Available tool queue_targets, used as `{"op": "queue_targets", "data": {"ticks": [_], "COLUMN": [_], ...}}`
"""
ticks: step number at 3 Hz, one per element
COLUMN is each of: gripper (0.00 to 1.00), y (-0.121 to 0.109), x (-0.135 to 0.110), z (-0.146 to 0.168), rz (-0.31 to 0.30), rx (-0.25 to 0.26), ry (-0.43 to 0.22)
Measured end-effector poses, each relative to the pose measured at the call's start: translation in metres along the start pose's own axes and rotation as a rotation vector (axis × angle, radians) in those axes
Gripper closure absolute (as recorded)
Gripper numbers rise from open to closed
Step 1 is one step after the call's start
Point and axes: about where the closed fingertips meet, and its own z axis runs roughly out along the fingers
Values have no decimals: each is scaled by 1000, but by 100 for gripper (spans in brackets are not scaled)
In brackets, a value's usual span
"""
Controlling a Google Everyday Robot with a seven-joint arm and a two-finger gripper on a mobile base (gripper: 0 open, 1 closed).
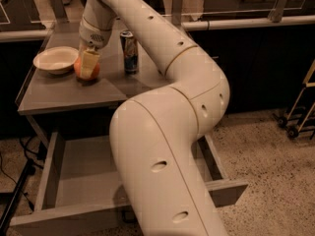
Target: Place orange into top drawer
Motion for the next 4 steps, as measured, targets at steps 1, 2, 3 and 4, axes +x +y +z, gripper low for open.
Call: {"op": "queue_targets", "data": {"ticks": [1, 2, 3, 4], "gripper": [100, 100, 100, 100], "y": [12, 69, 69, 93], "x": [-13, -27, -23, -14], "z": [-32, -58, -62, -69], "rz": [-26, -45, -43, 3], "rx": [63, 115, 124, 122], "ry": [-30, -65, -60, -44]}}
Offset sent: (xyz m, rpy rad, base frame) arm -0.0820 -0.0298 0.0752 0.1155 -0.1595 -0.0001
